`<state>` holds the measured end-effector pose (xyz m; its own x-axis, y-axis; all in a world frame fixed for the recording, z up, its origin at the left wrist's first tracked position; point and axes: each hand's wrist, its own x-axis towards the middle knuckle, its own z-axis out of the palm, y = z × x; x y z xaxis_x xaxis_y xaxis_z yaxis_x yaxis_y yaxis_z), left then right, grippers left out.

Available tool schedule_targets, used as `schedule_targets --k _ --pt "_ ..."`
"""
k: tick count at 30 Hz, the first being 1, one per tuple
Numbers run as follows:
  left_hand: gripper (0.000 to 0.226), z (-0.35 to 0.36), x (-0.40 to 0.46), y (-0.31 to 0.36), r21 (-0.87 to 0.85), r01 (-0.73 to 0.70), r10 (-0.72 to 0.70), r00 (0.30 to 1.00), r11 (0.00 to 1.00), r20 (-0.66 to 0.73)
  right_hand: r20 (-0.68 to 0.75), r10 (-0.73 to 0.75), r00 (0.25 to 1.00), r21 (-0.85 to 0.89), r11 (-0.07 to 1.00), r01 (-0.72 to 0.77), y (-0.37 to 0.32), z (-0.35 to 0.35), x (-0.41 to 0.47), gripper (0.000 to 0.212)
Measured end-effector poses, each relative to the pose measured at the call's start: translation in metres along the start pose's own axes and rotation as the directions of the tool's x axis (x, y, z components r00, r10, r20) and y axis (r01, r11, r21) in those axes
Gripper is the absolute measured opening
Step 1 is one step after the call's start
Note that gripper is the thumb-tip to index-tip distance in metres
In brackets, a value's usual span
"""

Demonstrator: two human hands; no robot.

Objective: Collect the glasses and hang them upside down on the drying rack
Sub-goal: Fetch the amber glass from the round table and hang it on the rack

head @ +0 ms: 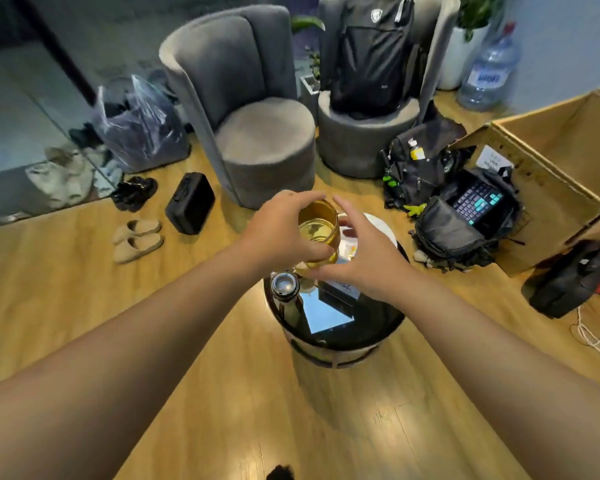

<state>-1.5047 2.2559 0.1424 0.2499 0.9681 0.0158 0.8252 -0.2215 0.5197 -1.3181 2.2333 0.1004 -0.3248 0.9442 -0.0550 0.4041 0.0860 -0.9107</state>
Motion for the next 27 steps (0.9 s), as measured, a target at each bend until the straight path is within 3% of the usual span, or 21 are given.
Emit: schedule_targets --k 3,8,17,23,27 --pt "0.090 -0.076 -0.030 0.036 -0.024 0.022 -0.023 0.999 0.999 -0.024 -0.012 -0.086 0.996 0.044 0.995 0.086 -0.076 -0.003 -0.007 0.121" --pt "0.088 -0.195 -0.095 0.081 -0.044 0.061 -0.066 0.989 0.997 -0.133 -0.003 -0.235 0.972 0.149 0.961 0.233 -0.195 0.013 -0.026 0.102" --pt "0.091 -0.386 -0.254 0.110 0.043 0.232 -0.202 0.914 0.972 -0.351 0.180 -0.446 0.877 0.357 0.860 0.365 -0.403 0.084 -0.073 0.085" --pt "0.091 -0.468 -0.437 0.116 -0.009 0.390 -0.337 0.786 0.921 -0.519 0.349 -0.585 0.732 0.452 0.789 0.415 -0.529 0.185 -0.155 0.072" --pt "0.086 -0.501 -0.589 0.136 -0.097 0.504 -0.435 0.614 0.858 -0.658 0.458 -0.659 0.596 0.538 0.740 0.405 -0.603 0.268 -0.247 0.068"
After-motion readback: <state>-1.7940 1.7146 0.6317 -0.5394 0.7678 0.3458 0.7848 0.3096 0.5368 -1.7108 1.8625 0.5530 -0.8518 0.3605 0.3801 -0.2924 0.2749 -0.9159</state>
